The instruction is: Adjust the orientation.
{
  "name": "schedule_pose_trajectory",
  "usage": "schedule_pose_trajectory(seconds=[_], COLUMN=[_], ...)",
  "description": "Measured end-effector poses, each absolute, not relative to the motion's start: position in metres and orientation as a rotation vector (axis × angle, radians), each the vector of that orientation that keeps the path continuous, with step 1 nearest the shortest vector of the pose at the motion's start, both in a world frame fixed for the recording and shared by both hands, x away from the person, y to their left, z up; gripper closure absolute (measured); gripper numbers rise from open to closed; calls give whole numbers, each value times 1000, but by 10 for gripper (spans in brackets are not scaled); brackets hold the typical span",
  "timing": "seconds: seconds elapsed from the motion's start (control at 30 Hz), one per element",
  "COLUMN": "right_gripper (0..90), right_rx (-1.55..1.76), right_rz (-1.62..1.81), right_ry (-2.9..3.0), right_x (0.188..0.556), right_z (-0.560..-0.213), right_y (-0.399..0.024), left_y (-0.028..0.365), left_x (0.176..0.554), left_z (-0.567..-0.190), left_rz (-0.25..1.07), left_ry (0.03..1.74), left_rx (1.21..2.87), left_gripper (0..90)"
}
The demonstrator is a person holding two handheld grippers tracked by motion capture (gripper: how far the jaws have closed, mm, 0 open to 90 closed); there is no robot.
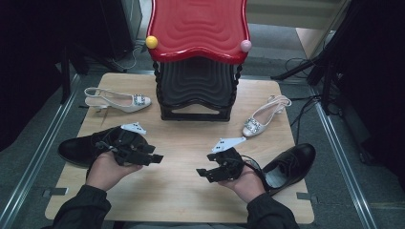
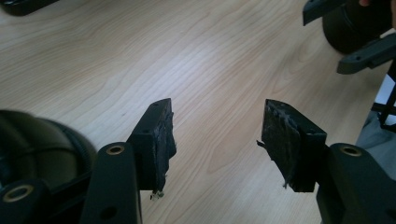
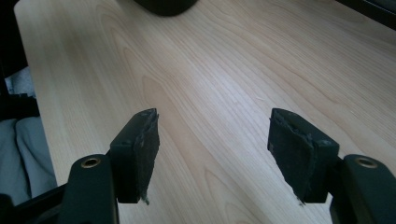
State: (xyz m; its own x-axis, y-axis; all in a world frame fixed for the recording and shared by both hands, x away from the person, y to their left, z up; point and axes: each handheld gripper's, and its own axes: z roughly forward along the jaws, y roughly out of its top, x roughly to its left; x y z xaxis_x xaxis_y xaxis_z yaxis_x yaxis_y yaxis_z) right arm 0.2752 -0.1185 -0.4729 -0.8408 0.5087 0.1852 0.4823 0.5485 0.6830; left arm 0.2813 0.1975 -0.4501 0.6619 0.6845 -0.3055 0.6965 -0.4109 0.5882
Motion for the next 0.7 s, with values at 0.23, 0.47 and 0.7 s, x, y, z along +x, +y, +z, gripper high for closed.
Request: schedule_pose_trajectory(seconds=[0.23, 0.47, 0.7], right_gripper=[351, 355, 375], right_rx=[836, 808, 809], right_rz=[1200, 1166, 1158], right_ry=[2739, 2761, 2741], right_x=[276, 278, 279], right_z=[-472, -474, -473], right_y=[-114, -110, -110], left_y=[214, 228, 247], left_x=[277, 277, 281], left_z=[-439, -432, -426], left_rz=[-8, 22, 63], left_ry=[1095, 1127, 1211], left_rx=[2177, 2164, 2123], left_gripper=[417, 423, 487])
